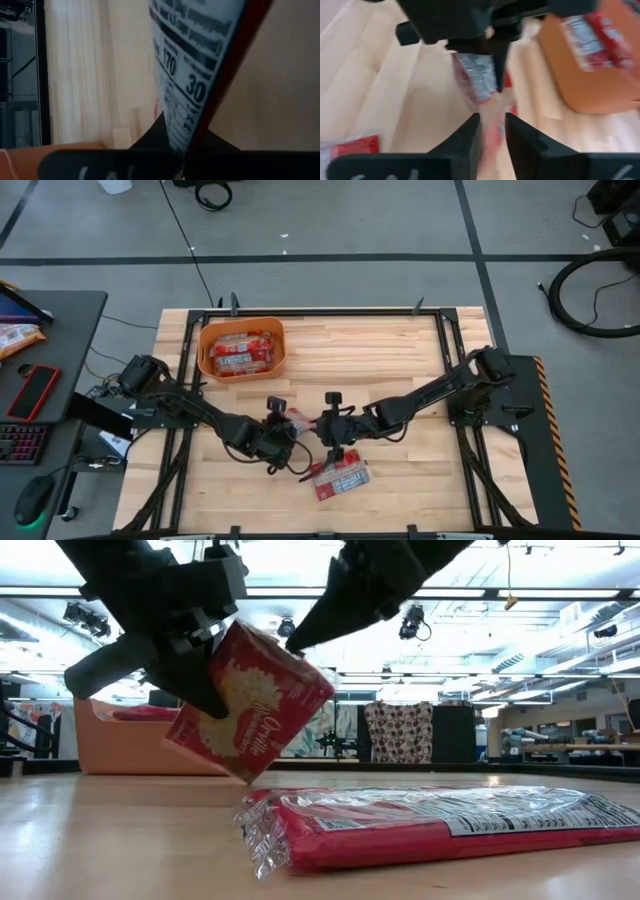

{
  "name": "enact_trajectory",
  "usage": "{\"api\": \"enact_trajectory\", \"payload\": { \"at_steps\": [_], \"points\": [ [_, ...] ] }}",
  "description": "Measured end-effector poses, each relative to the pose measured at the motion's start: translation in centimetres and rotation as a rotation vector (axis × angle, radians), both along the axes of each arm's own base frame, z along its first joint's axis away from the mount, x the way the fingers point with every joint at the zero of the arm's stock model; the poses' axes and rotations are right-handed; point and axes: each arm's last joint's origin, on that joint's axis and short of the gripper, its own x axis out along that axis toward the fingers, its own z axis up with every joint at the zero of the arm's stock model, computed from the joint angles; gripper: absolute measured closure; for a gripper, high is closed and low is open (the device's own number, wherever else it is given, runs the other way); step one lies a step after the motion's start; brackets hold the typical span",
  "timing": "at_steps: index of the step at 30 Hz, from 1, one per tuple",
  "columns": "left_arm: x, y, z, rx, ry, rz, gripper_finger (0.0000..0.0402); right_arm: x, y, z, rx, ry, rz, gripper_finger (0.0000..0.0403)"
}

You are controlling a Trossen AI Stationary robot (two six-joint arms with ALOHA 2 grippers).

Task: Sort popcorn bags into baskets
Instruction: Put the red popcorn bag into the orange bin

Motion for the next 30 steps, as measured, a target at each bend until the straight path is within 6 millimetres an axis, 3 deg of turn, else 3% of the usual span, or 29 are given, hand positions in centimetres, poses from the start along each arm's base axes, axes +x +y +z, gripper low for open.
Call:
{"api": "enact_trajectory", "payload": {
  "at_steps": [5, 11, 17, 23, 30],
  "points": [
    [-0.9, 0.5, 1.3, 0.015, 0.046, 0.043, 0.0366, -1.7, 0.1, 2.6, -0.069, -0.029, -0.072, 0.0273],
    [-3.0, 1.8, 6.1, 0.085, 0.014, 0.198, 0.0380, -4.3, 0.0, 5.4, -0.072, -0.044, -0.176, 0.0250],
    [-5.2, 4.2, 9.7, 0.142, -0.129, 0.403, 0.0371, -5.3, 0.3, 6.0, 0.003, -0.034, -0.192, 0.0250],
    [-6.5, 8.6, 9.9, 0.231, -0.053, 0.651, 0.0374, -5.2, 0.7, 5.2, -0.002, -0.001, -0.187, 0.0250],
    [-7.1, 14.8, 6.7, 0.327, 0.145, 0.800, 0.0366, -5.1, 0.9, 4.6, -0.006, 0.022, -0.178, 0.0250]
  ]
}}
